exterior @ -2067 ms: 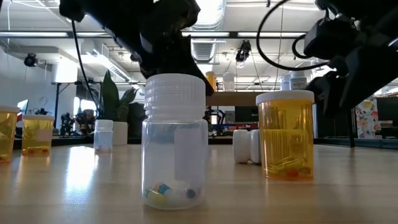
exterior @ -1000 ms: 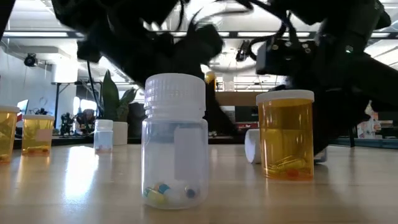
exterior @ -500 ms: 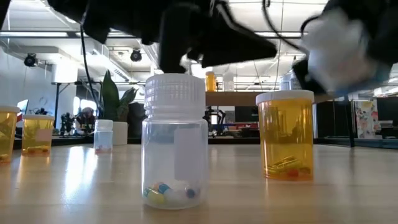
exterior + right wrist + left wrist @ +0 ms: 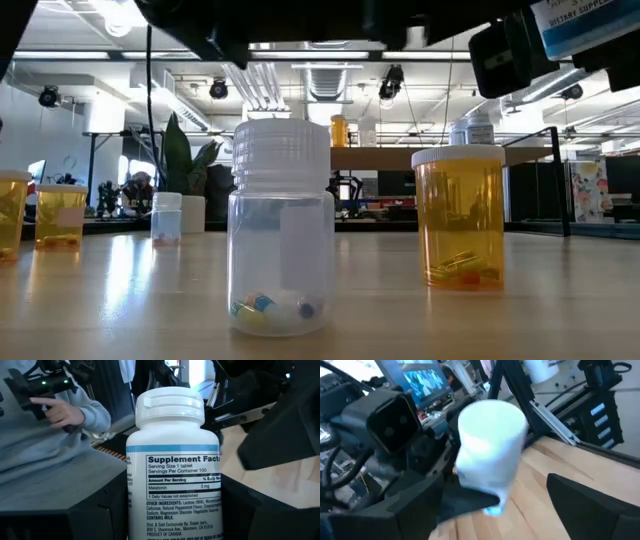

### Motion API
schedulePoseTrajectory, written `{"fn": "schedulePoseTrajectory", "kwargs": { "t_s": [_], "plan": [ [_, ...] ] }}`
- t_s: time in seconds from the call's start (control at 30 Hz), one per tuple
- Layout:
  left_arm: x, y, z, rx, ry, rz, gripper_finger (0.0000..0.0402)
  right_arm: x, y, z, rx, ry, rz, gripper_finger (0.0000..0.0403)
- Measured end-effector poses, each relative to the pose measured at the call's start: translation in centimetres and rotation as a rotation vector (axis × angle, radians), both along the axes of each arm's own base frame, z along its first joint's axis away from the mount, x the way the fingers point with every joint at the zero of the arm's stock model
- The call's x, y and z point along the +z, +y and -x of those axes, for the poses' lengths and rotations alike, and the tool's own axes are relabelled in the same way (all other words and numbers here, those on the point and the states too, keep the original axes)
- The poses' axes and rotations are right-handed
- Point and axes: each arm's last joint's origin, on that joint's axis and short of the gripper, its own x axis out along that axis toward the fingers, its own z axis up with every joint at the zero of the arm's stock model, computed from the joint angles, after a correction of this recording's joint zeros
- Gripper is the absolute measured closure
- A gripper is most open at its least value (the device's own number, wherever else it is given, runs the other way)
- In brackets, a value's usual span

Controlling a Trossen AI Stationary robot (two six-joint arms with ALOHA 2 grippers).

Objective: Pick and place medicine bottles onto shelf by color
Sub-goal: Put the white pill bottle on the shelf aligned with other white pill bottles

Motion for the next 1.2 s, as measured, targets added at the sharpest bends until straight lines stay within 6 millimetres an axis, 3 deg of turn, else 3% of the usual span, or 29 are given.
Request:
{"fn": "schedulePoseTrajectory", "kwargs": {
  "t_s": [0.3, 0.67, 0.8, 0.93, 1.03, 1.1, 1.2],
  "plan": [
    [0.1, -0.6, -1.8, -0.002, -0.032, 0.000, 0.0070, 0.2, 0.1, -0.2, 0.000, -0.003, -0.002, 0.0196],
    [0.3, -0.7, -2.0, -0.031, -0.039, -0.022, 0.0202, 0.2, 0.1, -0.3, -0.021, 0.017, -0.024, 0.0193],
    [0.0, -0.7, -2.0, -0.030, -0.004, -0.032, 0.0243, -0.1, 0.0, -0.2, -0.048, 0.083, -0.067, 0.0165],
    [0.0, -0.6, -1.8, 0.018, 0.067, 0.032, 0.0252, 0.1, -0.7, 0.0, -0.112, 0.182, -0.062, 0.0111],
    [0.1, -0.2, -1.4, 0.149, 0.191, 0.073, 0.0254, 1.1, -1.5, 0.5, -0.224, 0.406, 0.035, 0.0086],
    [0.4, 0.4, -1.0, 0.269, 0.283, 0.113, 0.0255, 1.9, -2.1, 1.3, -0.436, 0.556, 0.153, 0.0082],
    [0.3, 2.2, -0.8, 0.370, 0.416, 0.233, 0.0256, 3.3, -2.6, 2.3, -0.747, 0.598, 0.363, 0.0084]
  ]
}}
